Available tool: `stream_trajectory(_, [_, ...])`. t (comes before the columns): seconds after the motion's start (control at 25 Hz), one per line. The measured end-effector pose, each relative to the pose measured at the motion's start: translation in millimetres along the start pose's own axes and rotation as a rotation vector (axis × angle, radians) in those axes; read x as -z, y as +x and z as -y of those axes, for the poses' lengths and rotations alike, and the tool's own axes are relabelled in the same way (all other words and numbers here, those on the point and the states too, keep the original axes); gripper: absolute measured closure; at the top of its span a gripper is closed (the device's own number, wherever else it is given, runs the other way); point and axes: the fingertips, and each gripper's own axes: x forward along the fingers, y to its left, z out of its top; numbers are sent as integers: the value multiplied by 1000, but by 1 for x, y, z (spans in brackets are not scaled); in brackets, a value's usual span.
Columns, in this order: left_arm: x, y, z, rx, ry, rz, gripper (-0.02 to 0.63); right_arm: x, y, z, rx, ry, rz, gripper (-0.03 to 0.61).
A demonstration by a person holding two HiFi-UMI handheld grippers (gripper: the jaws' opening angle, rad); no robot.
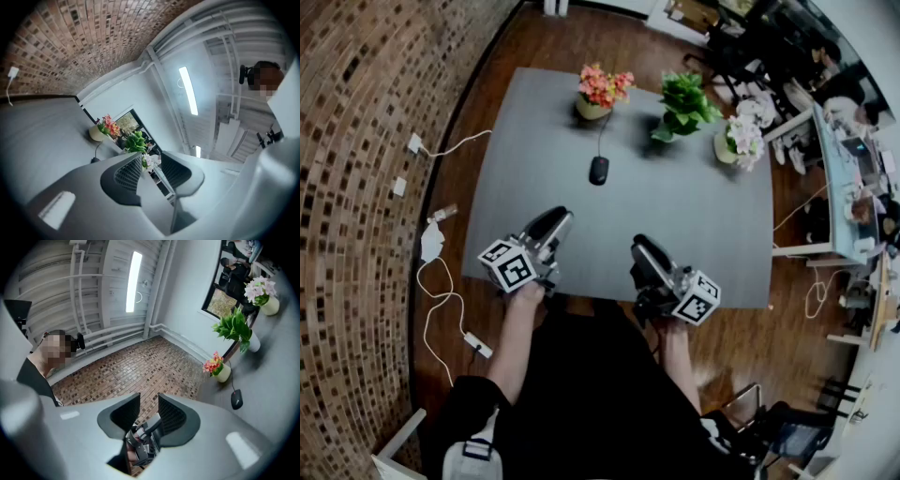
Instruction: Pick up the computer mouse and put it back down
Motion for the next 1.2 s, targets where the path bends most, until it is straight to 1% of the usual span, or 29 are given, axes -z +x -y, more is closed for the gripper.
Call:
stream_trajectory(0.16, [19, 46, -15, -85, 97, -61, 482, -41, -21, 8, -2, -31, 22, 483])
stream_trajectory(0.24, [24, 72, -32, -168, 187, -99, 482, -54, -34, 20, 2, -29, 32, 483])
stream_trajectory(0.28, [27, 86, -43, -226, 244, -123, 442, -60, -41, 27, 8, -25, 38, 483])
stream_trajectory(0.32, [31, 99, -56, -284, 304, -150, 360, -65, -49, 33, 14, -22, 47, 483])
stream_trajectory(0.4, [43, 127, -84, -379, 409, -211, 225, -78, -63, 45, 22, -17, 74, 483])
stream_trajectory(0.44, [52, 141, -98, -413, 451, -247, 184, -86, -69, 49, 26, -14, 90, 483])
stream_trajectory(0.48, [61, 153, -113, -444, 486, -286, 158, -92, -76, 54, 30, -12, 103, 483])
stream_trajectory(0.56, [81, 171, -143, -512, 536, -366, 153, -102, -89, 63, 38, -8, 121, 483])
stream_trajectory(0.68, [108, 190, -188, -604, 555, -470, 153, -108, -101, 72, 42, -4, 130, 483])
stream_trajectory(0.84, [129, 204, -238, -740, 563, -567, 156, -107, -100, 73, 35, 3, 126, 483])
stream_trajectory(1.04, [141, 222, -272, -783, 586, -651, 195, -105, -95, 72, 23, 11, 118, 483])
stream_trajectory(1.12, [145, 225, -282, -803, 572, -680, 206, -104, -93, 72, 18, 14, 115, 483])
stream_trajectory(1.2, [148, 224, -284, -817, 560, -691, 212, -104, -92, 72, 14, 18, 113, 483])
